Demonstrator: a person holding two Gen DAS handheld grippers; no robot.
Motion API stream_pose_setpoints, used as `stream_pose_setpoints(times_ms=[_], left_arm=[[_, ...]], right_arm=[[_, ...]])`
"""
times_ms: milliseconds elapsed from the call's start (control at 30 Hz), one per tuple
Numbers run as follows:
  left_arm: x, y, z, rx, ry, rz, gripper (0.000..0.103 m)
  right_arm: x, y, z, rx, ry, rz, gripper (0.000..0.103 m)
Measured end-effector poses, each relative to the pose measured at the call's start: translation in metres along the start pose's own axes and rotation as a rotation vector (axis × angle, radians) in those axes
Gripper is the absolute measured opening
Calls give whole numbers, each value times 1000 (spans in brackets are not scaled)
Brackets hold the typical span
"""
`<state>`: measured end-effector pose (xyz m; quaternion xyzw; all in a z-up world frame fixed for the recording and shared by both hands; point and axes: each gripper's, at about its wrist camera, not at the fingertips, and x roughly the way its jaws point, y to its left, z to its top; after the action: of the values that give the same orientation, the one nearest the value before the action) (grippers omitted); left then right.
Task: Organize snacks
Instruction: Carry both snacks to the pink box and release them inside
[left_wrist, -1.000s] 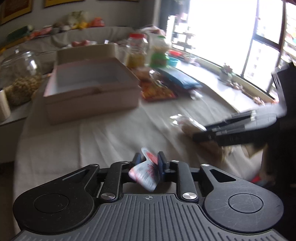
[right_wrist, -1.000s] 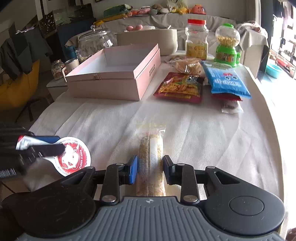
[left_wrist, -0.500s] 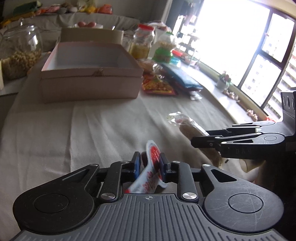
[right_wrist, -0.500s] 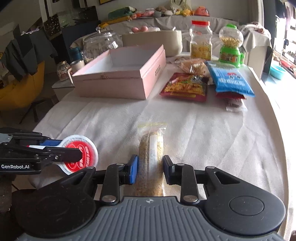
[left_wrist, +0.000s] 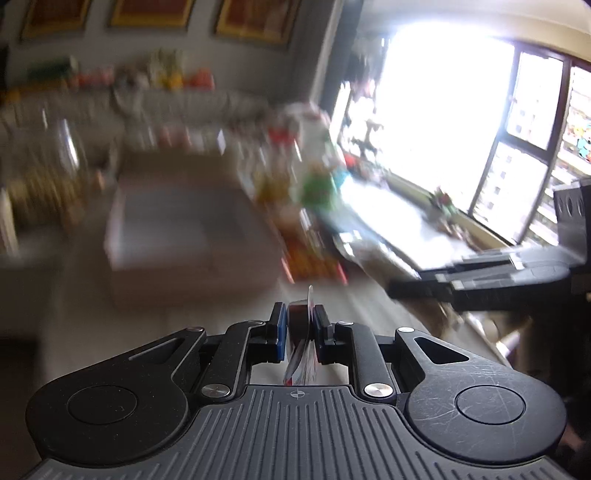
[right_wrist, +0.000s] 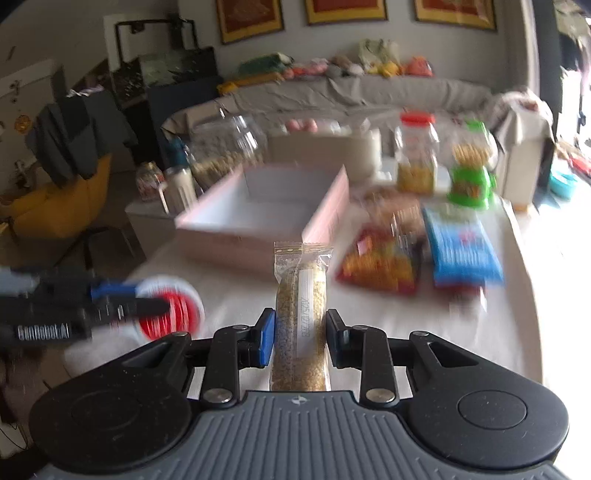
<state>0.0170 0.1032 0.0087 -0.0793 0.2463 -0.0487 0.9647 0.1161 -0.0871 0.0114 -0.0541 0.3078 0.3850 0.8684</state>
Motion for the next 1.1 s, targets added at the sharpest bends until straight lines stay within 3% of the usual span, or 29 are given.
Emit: stream_pose_setpoints(times_ms=[100, 233, 333, 467, 567, 633, 767, 833, 900, 967, 1033, 1100], left_arm=[[1, 16, 56, 30, -105, 56, 19], [47, 53, 105, -64, -107, 59, 19], [102, 85, 109, -149, -41, 94, 19], [161, 134, 93, -286, 51, 128, 19], [179, 160, 82, -351, 103, 124, 19], [178, 168, 78, -347, 95, 131, 20], [156, 161, 81, -298, 39, 133, 20], [139, 151, 79, -274, 17, 131, 20], [124, 136, 77, -281, 27, 94, 20], [114, 121, 71, -296, 61, -11, 20], [106, 100, 59, -250, 66, -137, 20], [101, 79, 46, -187, 73, -192, 20]], right_arm=[[7, 4, 50, -34, -60, 14, 29], [53, 3, 111, 33, -48, 47, 29], [110, 1, 135, 94, 19, 46, 29], [181, 3, 134, 101, 133, 8, 29], [227, 3, 125, 102, 222, 0, 29], [247, 8, 119, 62, 266, 10, 30], [240, 13, 129, -37, 215, 59, 47], [221, 2, 139, -70, 128, 52, 66], [205, -19, 151, -90, 53, -3, 76], [202, -43, 158, -106, 16, -98, 81], [212, -67, 161, -101, 44, -155, 82], [232, -90, 156, -98, 113, -180, 82]])
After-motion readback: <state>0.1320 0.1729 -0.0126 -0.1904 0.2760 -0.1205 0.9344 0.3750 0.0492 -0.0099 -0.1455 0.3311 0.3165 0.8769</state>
